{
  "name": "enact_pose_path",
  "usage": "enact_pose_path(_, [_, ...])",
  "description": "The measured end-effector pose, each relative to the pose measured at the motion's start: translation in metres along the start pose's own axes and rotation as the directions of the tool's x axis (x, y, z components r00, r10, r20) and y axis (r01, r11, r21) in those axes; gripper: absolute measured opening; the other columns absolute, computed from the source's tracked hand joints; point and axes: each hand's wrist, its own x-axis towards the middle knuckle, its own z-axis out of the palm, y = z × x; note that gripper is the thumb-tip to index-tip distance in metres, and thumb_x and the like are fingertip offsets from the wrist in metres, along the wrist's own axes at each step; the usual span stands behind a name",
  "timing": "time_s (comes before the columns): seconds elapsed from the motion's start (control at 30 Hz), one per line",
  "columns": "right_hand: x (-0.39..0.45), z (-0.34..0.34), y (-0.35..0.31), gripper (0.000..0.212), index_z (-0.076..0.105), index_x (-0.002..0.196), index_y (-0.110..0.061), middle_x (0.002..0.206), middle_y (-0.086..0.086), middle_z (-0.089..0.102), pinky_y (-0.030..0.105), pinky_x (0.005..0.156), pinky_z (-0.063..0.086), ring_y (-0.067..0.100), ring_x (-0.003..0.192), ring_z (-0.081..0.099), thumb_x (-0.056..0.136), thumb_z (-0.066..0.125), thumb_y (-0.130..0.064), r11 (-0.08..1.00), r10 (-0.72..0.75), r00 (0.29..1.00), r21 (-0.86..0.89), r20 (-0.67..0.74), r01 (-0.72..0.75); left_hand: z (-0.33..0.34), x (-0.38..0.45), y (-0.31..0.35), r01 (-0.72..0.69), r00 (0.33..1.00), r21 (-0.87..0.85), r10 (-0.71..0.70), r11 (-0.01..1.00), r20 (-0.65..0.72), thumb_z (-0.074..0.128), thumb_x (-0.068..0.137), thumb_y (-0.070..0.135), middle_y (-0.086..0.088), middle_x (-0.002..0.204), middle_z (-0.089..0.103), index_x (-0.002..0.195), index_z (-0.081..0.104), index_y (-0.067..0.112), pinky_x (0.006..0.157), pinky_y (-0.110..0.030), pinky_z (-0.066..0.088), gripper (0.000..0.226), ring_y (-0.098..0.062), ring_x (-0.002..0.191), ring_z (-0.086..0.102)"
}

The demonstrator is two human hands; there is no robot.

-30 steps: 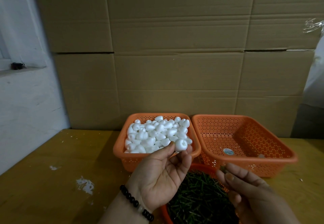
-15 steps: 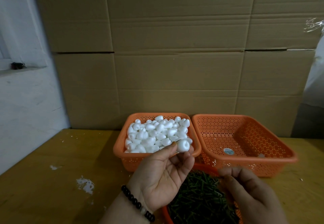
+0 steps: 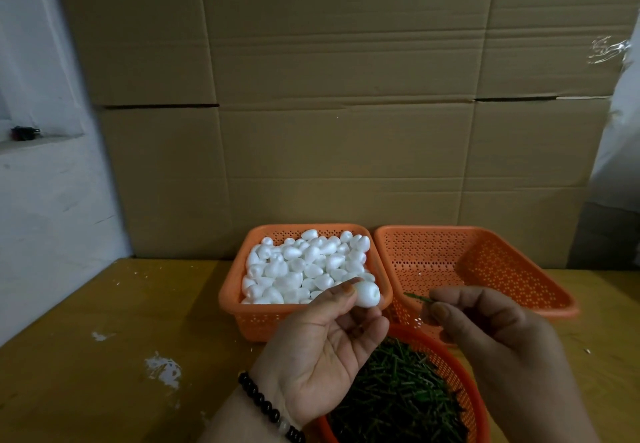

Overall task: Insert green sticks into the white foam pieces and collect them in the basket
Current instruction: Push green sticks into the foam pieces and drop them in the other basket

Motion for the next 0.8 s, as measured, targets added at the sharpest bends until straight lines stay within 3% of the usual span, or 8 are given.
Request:
enact_pose_path(0.1, [0.000,0.005,-0.002,0.011,0.069,0.075,-0.027,0.076,-0.017,0.070,0.007,0.052,0.046,-0.002,0.065,0.064,0.066,0.065,-0.030,0.967,-0.131,0.991,-0.219,-0.008,0.126,0.001,-0.001,0.000,-0.003,1.000,0.014,0.003,1.000,0.022,0.064,0.076,0.004,-0.019,0.089,0.069,0.090,0.076,-0.001,0.059,-0.032,0.058,0.019,-0.021,0.067,0.068])
enact_pose_path(0.23, [-0.002,0.011,0.005,0.007,0.066,0.073,-0.037,0.069,-0.015,0.066,0.007,0.058,0.045,-0.003,0.070,0.062,0.067,0.063,-0.038,0.875,-0.261,0.965,-0.421,0.004,0.238,0.002,-0.002,0.000,-0.016,1.000,0.020,0.016,1.000,0.026,0.064,0.078,0.003,-0.017,0.089,0.069,0.090,0.076,0.001,0.059,-0.032,0.058,0.018,-0.021,0.067,0.068])
enact_pose_path(0.4, [-0.002,0.013,0.010,0.006,0.066,0.074,-0.034,0.069,-0.015,0.065,0.002,0.057,0.041,-0.004,0.070,0.061,0.069,0.064,-0.035,0.870,-0.312,0.950,-0.409,-0.024,0.276,0.005,-0.003,-0.002,-0.023,0.999,0.044,0.022,0.999,0.023,0.063,0.079,0.003,-0.018,0.093,0.069,0.090,0.076,0.002,0.059,-0.033,0.058,0.018,-0.021,0.068,0.067])
enact_pose_path(0.5, [-0.003,0.013,0.010,0.006,0.065,0.074,-0.034,0.083,-0.020,0.066,0.001,0.059,0.042,-0.004,0.071,0.062,0.069,0.062,-0.036,0.898,-0.299,0.953,-0.350,-0.045,0.266,0.005,-0.004,-0.002,-0.014,1.000,0.039,0.014,0.999,0.023,0.063,0.078,0.002,-0.019,0.091,0.069,0.090,0.075,-0.002,0.058,-0.033,0.058,0.018,-0.022,0.068,0.067])
enact_pose_path(0.6, [-0.003,0.013,0.010,0.006,0.065,0.073,-0.033,0.070,-0.013,0.066,-0.003,0.063,0.039,-0.004,0.068,0.062,0.069,0.062,-0.036,0.911,-0.297,0.952,-0.321,-0.076,0.258,0.006,-0.005,-0.003,-0.008,1.000,0.030,0.007,1.000,0.016,0.064,0.078,0.002,-0.021,0.091,0.068,0.095,0.072,-0.005,0.058,-0.034,0.059,0.021,-0.023,0.068,0.067])
enact_pose_path(0.73, [-0.003,0.015,0.013,0.005,0.066,0.072,-0.032,0.076,-0.016,0.067,0.002,0.058,0.041,-0.002,0.068,0.062,0.069,0.064,-0.034,0.914,-0.292,0.954,-0.313,-0.072,0.256,0.007,-0.006,-0.005,-0.004,1.000,0.054,0.003,0.999,0.028,0.065,0.076,0.003,-0.019,0.088,0.067,0.093,0.074,-0.004,0.059,-0.033,0.058,0.020,-0.023,0.067,0.067])
enact_pose_path(0.8, [-0.004,0.016,0.015,0.005,0.067,0.073,-0.030,0.078,-0.018,0.066,0.003,0.058,0.041,-0.001,0.069,0.062,0.069,0.065,-0.032,0.919,-0.288,0.955,-0.302,-0.068,0.255,0.007,-0.006,-0.007,-0.004,1.000,0.065,0.002,0.998,0.029,0.065,0.076,0.003,-0.019,0.087,0.066,0.103,0.069,-0.004,0.059,-0.033,0.058,0.028,-0.023,0.068,0.066])
